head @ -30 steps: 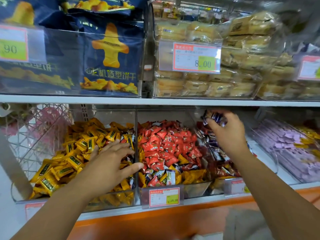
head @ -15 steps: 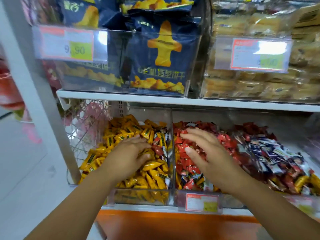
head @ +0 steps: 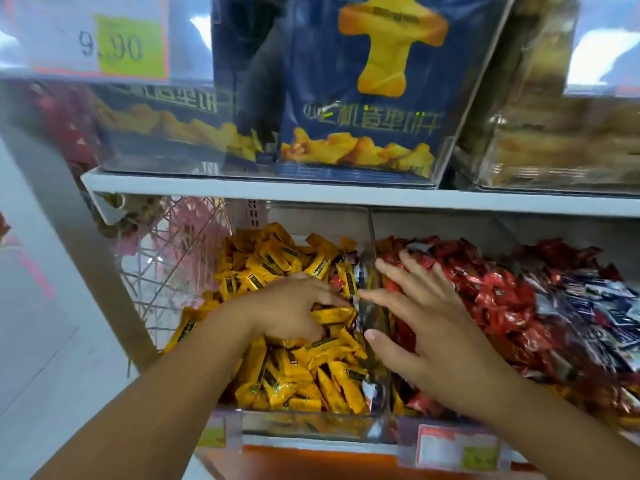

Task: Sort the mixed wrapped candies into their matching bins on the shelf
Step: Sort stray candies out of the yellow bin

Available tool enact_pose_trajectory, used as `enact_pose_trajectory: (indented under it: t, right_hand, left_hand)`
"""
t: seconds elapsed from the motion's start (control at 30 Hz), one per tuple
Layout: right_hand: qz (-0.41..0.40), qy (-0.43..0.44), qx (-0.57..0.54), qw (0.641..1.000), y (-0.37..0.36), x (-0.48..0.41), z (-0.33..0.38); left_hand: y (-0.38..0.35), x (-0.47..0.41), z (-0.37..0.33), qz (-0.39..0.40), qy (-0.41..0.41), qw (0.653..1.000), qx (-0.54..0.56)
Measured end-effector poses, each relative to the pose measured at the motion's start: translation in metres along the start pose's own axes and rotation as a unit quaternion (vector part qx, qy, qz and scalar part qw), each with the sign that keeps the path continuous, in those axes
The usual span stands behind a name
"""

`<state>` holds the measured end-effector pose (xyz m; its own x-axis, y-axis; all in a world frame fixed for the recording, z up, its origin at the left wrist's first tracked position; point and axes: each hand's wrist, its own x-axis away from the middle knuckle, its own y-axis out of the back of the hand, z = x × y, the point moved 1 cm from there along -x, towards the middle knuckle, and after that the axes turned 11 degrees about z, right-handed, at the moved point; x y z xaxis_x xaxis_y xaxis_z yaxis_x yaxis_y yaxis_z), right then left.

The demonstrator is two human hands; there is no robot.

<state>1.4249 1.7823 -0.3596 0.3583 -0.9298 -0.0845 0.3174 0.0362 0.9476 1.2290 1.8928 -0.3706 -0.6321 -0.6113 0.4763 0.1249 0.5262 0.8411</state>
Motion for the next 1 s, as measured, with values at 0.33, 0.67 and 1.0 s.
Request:
enact_pose_trajectory:
  t: [0.33, 0.67, 1.0]
  right_hand:
    - [0.019, 0.003, -0.021, 1.0, 0.0, 0.002, 0.002]
    - [-0.008, -0.01, -0.013, 1.0, -0.008, 0.004, 0.005]
    - [-0.018, -0.011, 0.009, 1.0, -0.009, 0.007, 0.005]
  left_hand:
    - [-0.005, -0.018, -0.012, -0.127, 0.033, 0.991, 0.033]
    - [0.007, -0.011, 0.005, -0.254, 0.121, 0.959, 0.021]
    - [-0.001, -0.034, 0.0, -0.196, 0.125, 0.972, -0.045]
